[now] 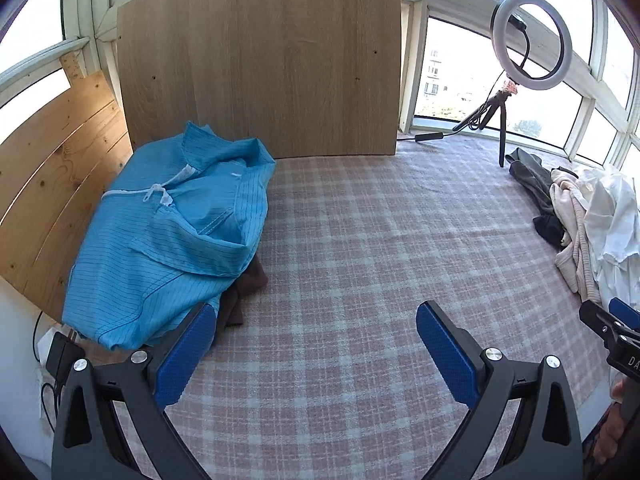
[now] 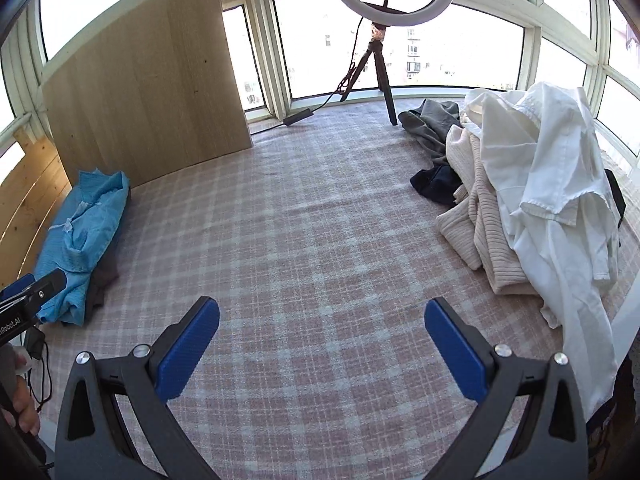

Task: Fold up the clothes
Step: 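Move both tools toward the clothes pile and the white shirt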

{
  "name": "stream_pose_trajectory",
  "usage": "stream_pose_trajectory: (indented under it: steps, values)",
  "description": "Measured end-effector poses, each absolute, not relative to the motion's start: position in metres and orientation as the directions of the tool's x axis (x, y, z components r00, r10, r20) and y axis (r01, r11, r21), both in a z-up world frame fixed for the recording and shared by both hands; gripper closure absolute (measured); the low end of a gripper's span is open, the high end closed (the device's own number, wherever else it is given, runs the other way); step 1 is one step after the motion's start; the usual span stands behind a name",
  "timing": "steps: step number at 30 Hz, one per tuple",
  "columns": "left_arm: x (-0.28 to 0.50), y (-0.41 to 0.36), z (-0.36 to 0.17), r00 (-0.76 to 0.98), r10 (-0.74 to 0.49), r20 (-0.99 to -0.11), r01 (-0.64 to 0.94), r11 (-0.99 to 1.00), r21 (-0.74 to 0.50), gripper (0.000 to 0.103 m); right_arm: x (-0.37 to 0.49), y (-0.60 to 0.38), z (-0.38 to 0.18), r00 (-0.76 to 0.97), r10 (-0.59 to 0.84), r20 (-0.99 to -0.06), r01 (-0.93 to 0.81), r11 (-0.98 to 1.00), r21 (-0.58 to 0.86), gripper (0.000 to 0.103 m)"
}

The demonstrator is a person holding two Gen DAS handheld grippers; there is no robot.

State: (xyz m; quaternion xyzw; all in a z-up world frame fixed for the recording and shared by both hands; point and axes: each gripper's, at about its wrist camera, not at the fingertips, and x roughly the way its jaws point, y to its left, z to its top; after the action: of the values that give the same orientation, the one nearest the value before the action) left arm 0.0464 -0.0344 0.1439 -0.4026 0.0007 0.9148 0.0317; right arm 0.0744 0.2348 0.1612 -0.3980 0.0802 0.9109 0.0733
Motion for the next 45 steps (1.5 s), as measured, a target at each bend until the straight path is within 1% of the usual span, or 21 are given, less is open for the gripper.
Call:
stream_pose_trajectory:
  steps: [2,6,13,17,22,29,32,36,40,45]
  values:
    - [0.051,-0.038,0.162,-0.699,0.061,-0.712,-0.061,-0.998,-0.026,0.002,0.088,0.237,0.180,-0.699,0.111,-0.707,-0.225,-0.972,0.070,0.000]
    - [0.064,-0.037,0.197,-0.740,0.109,-0.664,-0.124,-0.992,-0.026,0.002,0.111,0.244,0.210,-0.722,0.188,-0.666,-0.282,-0.959,0.034,0.000]
    - [0.073,-0.015,0.238,-0.791,0.174,-0.586,-0.214,-0.977,-0.001,0.002,0.140,0.272,0.252,-0.735,0.306,-0.605,-0.390,-0.921,0.007,0.000]
    - [0.071,0.006,0.250,-0.786,0.247,-0.567,-0.273,-0.961,-0.040,0.002,0.157,0.289,0.268,-0.724,0.377,-0.578,-0.447,-0.894,-0.022,0.000]
    - [0.067,0.038,0.259,-0.769,0.301,-0.564,-0.328,-0.943,-0.056,0.002,0.177,0.318,0.283,-0.716,0.434,-0.547,-0.501,-0.865,-0.030,0.000]
    - [0.064,0.095,0.265,-0.768,0.324,-0.553,-0.369,-0.929,-0.032,0.002,0.187,0.372,0.281,-0.715,0.447,-0.538,-0.531,-0.847,0.002,0.000]
    - [0.061,0.123,0.265,-0.765,0.325,-0.556,-0.370,-0.929,-0.034,0.002,0.188,0.405,0.278,-0.711,0.454,-0.538,-0.539,-0.842,0.002,0.000]
    - [0.055,0.165,0.263,-0.748,0.338,-0.571,-0.382,-0.923,-0.046,0.002,0.191,0.464,0.276,-0.718,0.444,-0.535,-0.546,-0.837,0.037,0.000]
    - [0.050,0.213,0.258,-0.736,0.352,-0.579,-0.398,-0.916,-0.051,0.002,0.190,0.526,0.266,-0.709,0.433,-0.557,-0.549,-0.835,0.049,0.000]
    - [0.036,0.277,0.239,-0.675,0.391,-0.626,-0.434,-0.896,-0.091,0.002,0.180,0.602,0.245,-0.691,0.413,-0.593,-0.555,-0.829,0.070,0.000]
